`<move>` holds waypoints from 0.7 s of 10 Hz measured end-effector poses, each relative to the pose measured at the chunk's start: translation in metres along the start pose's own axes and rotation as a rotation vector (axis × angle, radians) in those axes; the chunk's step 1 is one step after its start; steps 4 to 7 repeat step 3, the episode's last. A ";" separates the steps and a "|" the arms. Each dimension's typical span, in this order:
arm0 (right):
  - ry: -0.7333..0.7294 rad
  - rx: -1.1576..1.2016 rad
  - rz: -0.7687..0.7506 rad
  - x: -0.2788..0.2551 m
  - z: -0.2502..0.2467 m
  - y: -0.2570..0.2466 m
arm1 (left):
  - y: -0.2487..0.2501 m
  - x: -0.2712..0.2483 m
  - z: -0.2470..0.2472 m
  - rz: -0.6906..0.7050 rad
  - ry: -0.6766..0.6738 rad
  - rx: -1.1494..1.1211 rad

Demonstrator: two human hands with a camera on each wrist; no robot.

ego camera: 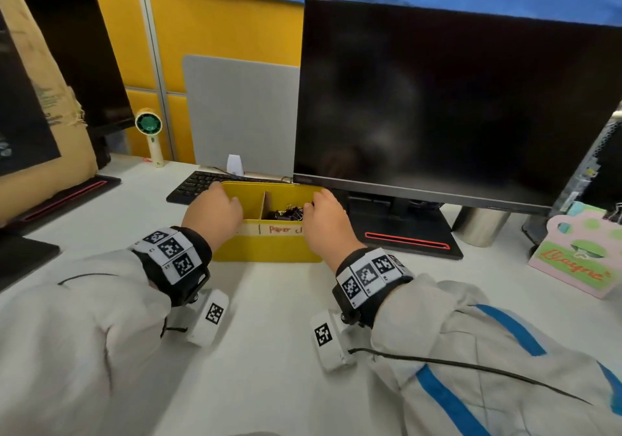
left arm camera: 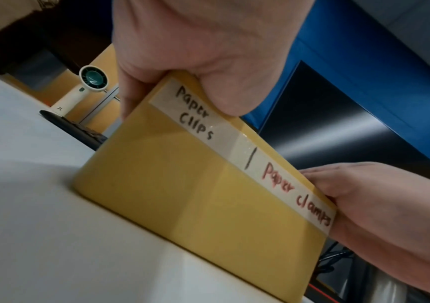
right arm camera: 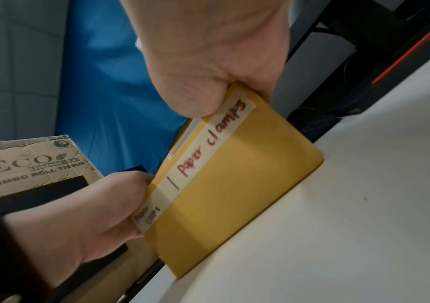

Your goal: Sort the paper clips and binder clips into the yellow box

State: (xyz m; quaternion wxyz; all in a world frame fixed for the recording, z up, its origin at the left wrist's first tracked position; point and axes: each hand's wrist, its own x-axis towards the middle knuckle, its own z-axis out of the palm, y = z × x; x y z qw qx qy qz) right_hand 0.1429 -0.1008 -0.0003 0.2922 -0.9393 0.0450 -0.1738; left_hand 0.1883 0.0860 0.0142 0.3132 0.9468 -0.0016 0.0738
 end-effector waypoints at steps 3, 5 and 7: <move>-0.090 0.161 0.079 -0.023 -0.019 -0.003 | 0.000 0.000 -0.004 0.057 -0.038 -0.021; -0.090 0.161 0.079 -0.023 -0.019 -0.003 | 0.000 0.000 -0.004 0.057 -0.038 -0.021; -0.090 0.161 0.079 -0.023 -0.019 -0.003 | 0.000 0.000 -0.004 0.057 -0.038 -0.021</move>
